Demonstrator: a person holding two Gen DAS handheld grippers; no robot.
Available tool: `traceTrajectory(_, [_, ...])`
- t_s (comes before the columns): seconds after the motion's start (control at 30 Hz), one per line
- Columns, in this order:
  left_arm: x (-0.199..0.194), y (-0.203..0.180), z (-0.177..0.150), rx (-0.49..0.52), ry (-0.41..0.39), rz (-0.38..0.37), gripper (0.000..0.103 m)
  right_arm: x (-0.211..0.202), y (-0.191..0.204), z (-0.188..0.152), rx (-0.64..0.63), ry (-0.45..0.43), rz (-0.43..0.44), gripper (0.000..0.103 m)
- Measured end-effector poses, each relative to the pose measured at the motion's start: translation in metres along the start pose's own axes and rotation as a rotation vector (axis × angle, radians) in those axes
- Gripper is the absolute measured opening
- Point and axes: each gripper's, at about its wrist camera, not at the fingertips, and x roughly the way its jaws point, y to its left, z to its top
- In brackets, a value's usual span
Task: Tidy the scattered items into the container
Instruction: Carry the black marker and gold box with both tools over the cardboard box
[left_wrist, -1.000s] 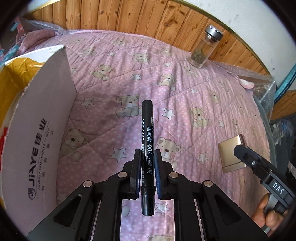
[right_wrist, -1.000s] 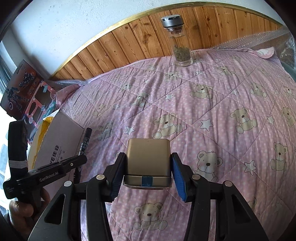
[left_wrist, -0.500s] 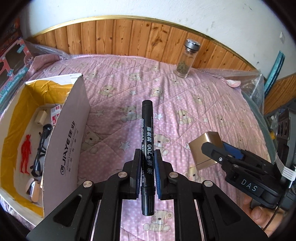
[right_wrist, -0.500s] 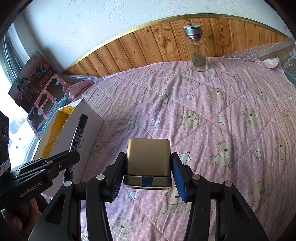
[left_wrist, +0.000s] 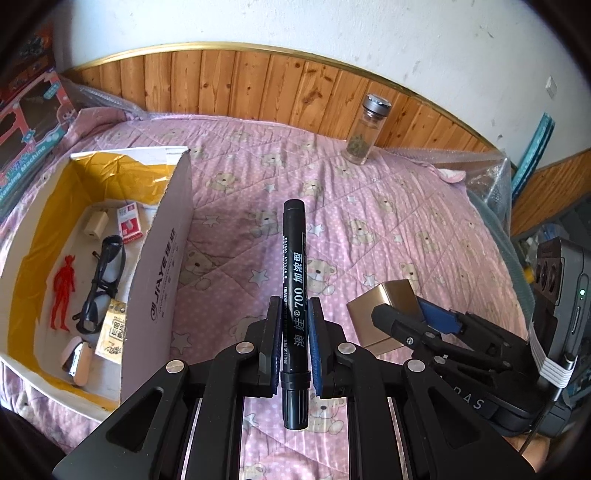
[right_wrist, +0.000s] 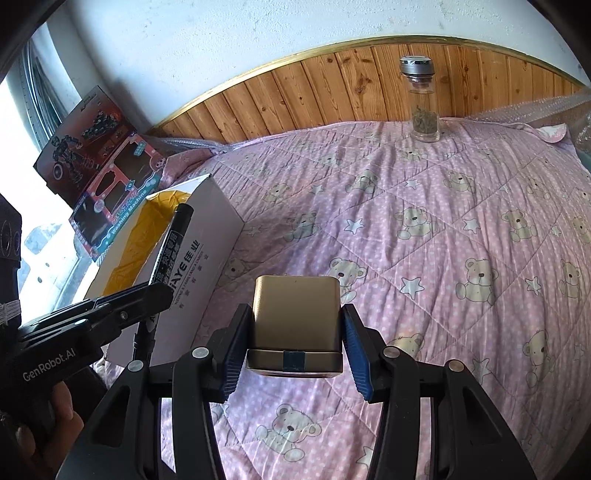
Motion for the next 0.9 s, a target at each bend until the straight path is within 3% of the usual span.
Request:
traceTrajectory(0.4, [-0.032, 0.027, -0.021, -0.046, -0.004, -0.083, 0.013, -0.012, 0.034, -0.024, -0.032, -0.004, 0.0, 0.05])
traceTrajectory(0.9, [-0.065, 0.05, -0.034, -0.009, -0.065, -0.047, 0.013, -0.044, 0.089, -0.051, -0.086, -0.057, 0.027, 0.05])
